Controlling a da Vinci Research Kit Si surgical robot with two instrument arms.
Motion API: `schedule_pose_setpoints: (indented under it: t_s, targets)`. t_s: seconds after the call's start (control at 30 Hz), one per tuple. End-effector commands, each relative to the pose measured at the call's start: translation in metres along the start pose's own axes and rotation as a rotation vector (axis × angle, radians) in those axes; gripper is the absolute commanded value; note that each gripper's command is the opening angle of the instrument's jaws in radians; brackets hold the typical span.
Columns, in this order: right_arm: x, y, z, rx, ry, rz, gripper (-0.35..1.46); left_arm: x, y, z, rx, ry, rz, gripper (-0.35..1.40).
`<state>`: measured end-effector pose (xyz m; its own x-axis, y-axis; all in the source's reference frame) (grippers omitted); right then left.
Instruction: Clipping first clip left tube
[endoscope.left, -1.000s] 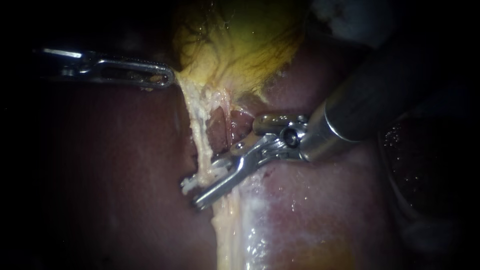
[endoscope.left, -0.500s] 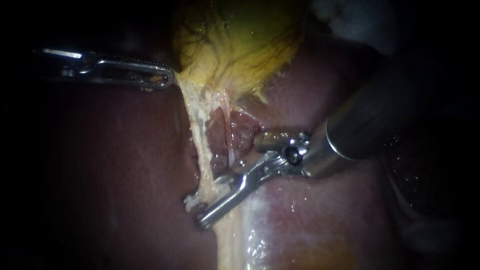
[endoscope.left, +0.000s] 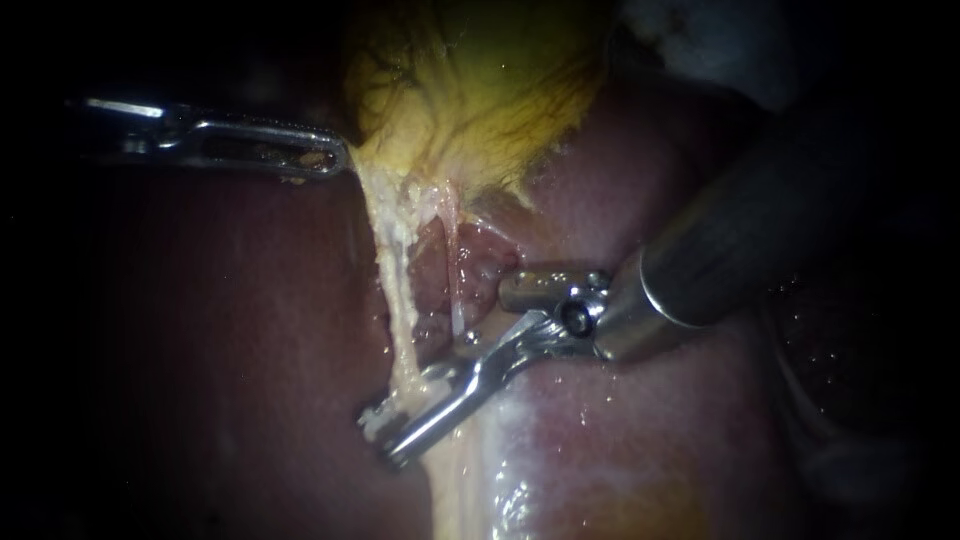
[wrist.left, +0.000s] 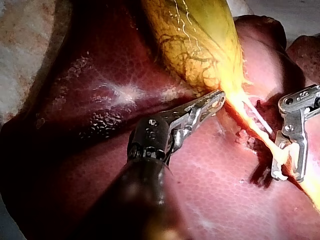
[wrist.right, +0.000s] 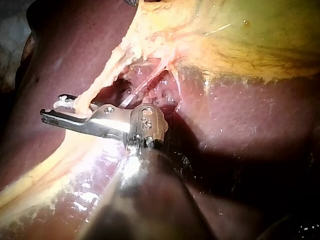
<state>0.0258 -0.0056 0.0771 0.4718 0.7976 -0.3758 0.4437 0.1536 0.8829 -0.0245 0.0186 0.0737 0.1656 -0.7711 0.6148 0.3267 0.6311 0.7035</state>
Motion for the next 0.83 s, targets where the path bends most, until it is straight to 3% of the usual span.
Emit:
schedule_pose_setpoints:
  t_s: [0.03, 0.2, 0.47, 0.83]
  targets:
    - [0.0000, 0.0001, -0.0001, -0.003, 0.005, -0.006, -0.08, 0.0000, 0.0000, 0.0000, 0.000, 0.000, 0.000, -0.35]
    - [0.0000, 0.0004, -0.0004, -0.001, -0.002, -0.008, -0.35, 0.0000, 0.0000, 0.0000, 0.000, 0.000, 0.000, -0.35]
    - [-0.0002, 0.0007, -0.0006, 0.021, -0.041, -0.012, -0.35, 0.0000, 0.0000, 0.0000, 0.000, 0.000, 0.000, -0.35]
    - [-0.0002, 0.0008, -0.0006, 0.022, -0.043, -0.013, -0.35, 0.0000, 0.0000, 0.0000, 0.000, 0.000, 0.000, -0.35]
